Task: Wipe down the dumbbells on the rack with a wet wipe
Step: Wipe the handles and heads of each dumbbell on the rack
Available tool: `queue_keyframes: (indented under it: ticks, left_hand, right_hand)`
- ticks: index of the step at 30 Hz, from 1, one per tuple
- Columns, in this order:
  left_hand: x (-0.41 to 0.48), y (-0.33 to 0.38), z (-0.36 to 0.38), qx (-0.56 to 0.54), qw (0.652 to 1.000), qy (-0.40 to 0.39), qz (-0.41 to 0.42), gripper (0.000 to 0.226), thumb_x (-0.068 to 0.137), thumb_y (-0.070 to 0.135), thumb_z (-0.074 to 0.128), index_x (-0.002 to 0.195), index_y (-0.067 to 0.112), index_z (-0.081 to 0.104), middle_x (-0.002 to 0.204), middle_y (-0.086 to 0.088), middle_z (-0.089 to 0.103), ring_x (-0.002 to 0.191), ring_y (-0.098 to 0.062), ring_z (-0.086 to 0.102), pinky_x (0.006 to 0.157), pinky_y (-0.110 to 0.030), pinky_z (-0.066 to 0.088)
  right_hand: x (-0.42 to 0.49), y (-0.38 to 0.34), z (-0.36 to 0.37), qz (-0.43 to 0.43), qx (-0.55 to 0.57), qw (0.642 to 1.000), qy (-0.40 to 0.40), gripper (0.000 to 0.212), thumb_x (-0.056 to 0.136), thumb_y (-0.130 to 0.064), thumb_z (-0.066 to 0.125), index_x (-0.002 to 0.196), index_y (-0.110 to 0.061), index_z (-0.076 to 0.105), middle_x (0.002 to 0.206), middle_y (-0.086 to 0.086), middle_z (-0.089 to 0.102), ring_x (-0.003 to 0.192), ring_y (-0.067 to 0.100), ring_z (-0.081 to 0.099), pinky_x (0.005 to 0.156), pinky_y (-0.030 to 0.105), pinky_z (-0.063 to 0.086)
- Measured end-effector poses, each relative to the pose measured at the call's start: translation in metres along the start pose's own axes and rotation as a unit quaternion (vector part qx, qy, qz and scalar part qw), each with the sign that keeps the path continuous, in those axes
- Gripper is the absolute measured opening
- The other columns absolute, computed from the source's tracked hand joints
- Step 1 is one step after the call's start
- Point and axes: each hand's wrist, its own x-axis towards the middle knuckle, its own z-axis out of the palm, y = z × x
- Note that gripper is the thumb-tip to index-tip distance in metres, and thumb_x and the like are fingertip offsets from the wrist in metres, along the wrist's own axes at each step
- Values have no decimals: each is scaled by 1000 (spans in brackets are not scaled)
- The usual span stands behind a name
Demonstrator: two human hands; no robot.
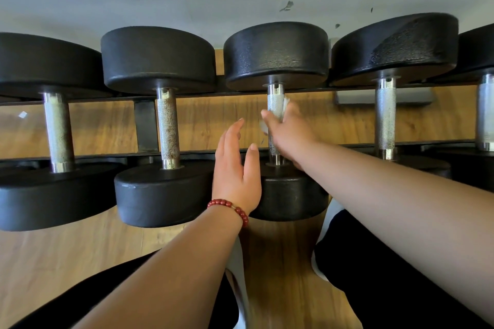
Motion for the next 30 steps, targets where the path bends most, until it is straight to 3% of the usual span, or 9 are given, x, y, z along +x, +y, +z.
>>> queue_keyframes:
  ticks: [2, 5, 7, 10, 14, 18, 24, 27, 30]
  left_hand:
    - [0, -1, 0, -1, 1000, 1, -1, 55, 93, 42, 33, 147, 32, 30, 150, 9, 35, 136, -6, 34, 114, -43, 35]
    - [0, 0, 0, -2, 1000, 2, 1, 55, 93, 41, 33, 147, 32, 31, 148, 10, 36, 136, -6, 34, 114, -42, 35]
    - [0, 0, 1, -1, 1000, 2, 1, 55, 93, 41, 33, 147, 32, 31, 149, 9, 35, 137, -7, 34, 114, -42, 35]
    - [0, -2, 0, 1, 1000, 0, 3, 54, 94, 40, 34, 147, 32, 30, 151, 9, 34, 137, -7, 33, 114, -43, 34]
    - [1, -1, 0, 0, 1000, -2, 0, 54, 93, 41, 34, 147, 33, 30, 150, 10, 34, 137, -6, 33, 114, -43, 34]
    - [1, 0, 1, 0, 1000, -1, 1, 54, 93, 41, 33, 146, 33, 30, 150, 10, 35, 137, -6, 33, 114, -42, 35]
    - [0, -2, 0, -1, 1000, -5, -1, 53, 93, 41, 34, 146, 34, 31, 150, 11, 35, 137, -6, 33, 114, -42, 34]
    - [1, -1, 0, -1, 1000, -4, -1, 53, 94, 40, 34, 146, 34, 30, 150, 11, 35, 137, -5, 32, 114, -41, 34]
    - [0, -1, 0, -1, 1000, -5, 3, 51, 97, 37, 36, 147, 33, 30, 151, 10, 35, 138, -6, 32, 115, -41, 32]
  right_hand:
    - [-3, 1, -3, 13, -29, 999, -21, 53, 102, -43, 41, 143, -12, 30, 119, 7, 54, 91, 18, 49, 57, 26, 33]
    - [8, -15, -5, 9, -25, 999, 19, 54, 103, -43, 39, 143, -8, 31, 129, 9, 54, 105, 25, 56, 69, 25, 33]
    - [12, -23, -3, 7, 1, 998, 58, 50, 103, -42, 40, 138, -7, 35, 129, 10, 55, 108, 24, 56, 59, 23, 31]
    - [3, -12, 1, -6, -4, 999, 40, 47, 103, -39, 42, 139, -11, 33, 127, 7, 53, 98, 17, 52, 50, 15, 27]
    - [-6, 0, -4, -2, -30, 999, -18, 54, 101, -46, 41, 142, -12, 30, 112, 2, 52, 76, 10, 48, 51, 20, 30]
    - [7, -13, -10, -16, -2, 1000, 15, 55, 101, -49, 38, 140, -11, 35, 111, 1, 48, 100, 17, 50, 67, 27, 33]
    - [0, 11, -7, 12, 46, 997, -59, 57, 99, -49, 46, 145, -19, 32, 128, -2, 54, 106, 18, 53, 80, 29, 40]
    - [8, 8, -10, 12, 95, 994, -50, 52, 96, -54, 47, 137, -22, 42, 126, -4, 59, 107, 17, 58, 91, 35, 47]
    - [11, -4, -8, 13, 107, 994, -12, 53, 98, -53, 43, 140, -22, 41, 126, -1, 56, 112, 21, 55, 81, 29, 43]
